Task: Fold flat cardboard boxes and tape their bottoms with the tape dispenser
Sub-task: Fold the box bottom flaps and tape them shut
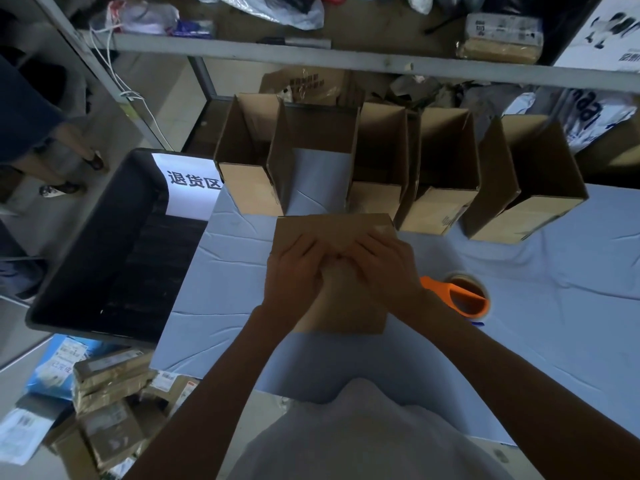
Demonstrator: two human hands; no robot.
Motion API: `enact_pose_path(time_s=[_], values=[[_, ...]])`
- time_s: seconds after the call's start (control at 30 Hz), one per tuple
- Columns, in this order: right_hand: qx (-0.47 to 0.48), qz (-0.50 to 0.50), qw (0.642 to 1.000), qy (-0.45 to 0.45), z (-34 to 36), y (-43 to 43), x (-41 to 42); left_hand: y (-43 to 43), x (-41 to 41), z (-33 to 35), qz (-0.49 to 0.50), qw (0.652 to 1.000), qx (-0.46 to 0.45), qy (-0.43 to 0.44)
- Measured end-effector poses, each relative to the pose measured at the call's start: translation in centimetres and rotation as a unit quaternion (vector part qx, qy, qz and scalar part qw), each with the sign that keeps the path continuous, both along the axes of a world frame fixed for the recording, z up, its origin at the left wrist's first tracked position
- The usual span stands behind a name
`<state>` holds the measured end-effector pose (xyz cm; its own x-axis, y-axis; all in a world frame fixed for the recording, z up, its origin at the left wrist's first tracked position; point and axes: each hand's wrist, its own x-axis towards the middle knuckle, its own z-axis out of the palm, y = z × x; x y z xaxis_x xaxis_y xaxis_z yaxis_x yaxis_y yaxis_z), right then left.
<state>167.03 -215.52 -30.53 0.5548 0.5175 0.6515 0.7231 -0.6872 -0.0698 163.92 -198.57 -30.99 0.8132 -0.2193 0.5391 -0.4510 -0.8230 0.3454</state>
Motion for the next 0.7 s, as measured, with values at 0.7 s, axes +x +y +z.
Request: enact_pose_path(time_s=[0.7], values=[[0.032, -0.033, 0.984, 0.170, -1.8, -1.7, 0.4, 2.5, 0.6, -1.6, 0.070, 0.987, 0.004, 0.147]])
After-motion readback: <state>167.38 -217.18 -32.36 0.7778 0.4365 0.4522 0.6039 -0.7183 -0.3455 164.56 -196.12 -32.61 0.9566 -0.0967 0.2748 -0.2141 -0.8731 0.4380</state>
